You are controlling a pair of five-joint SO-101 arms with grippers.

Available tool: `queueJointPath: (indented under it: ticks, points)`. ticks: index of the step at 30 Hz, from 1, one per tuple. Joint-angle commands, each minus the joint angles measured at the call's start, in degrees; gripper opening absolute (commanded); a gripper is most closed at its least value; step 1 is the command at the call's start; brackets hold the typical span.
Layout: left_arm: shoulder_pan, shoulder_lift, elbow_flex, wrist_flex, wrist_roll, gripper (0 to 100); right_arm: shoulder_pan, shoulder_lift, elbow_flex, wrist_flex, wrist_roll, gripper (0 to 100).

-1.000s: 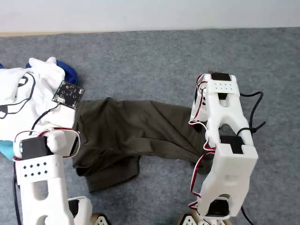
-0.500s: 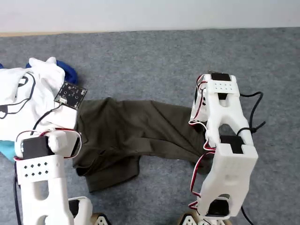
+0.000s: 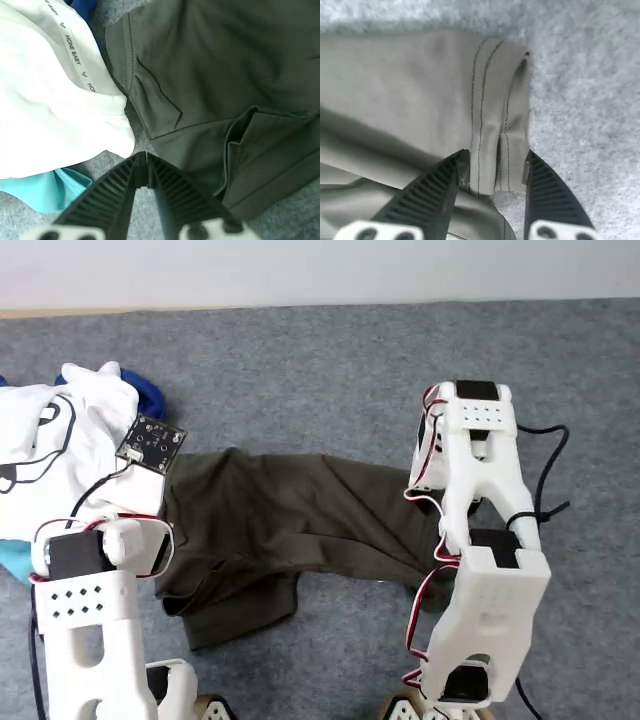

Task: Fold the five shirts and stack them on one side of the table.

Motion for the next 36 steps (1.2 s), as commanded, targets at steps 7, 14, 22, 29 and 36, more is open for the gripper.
queueJointPath:
  ticks: [7, 14, 22, 29, 36]
  points:
    - [0.44, -1.05, -0.31, 0.53, 0.53, 0, -0.48, -0.75, -2.81, -0.48, -0.26, 18.6]
    - [0.44, -1.05, -0.31, 0.53, 0.53, 0, -2.59, -0.66, -2.81, -0.84, -0.44, 18.4]
    - [0.44, -1.05, -0.31, 0.53, 0.53, 0, -1.8, 1.27, -2.81, -2.42, -0.18, 9.5]
    - [0.44, -1.05, -0.31, 1.32, 0.53, 0, -0.04, 1.8, -2.81, -1.8, -0.18, 14.7]
    - [0.44, -1.05, -0.31, 1.32, 0.53, 0, 0.04, 0.66, -2.81, -2.07, 1.23, 17.7]
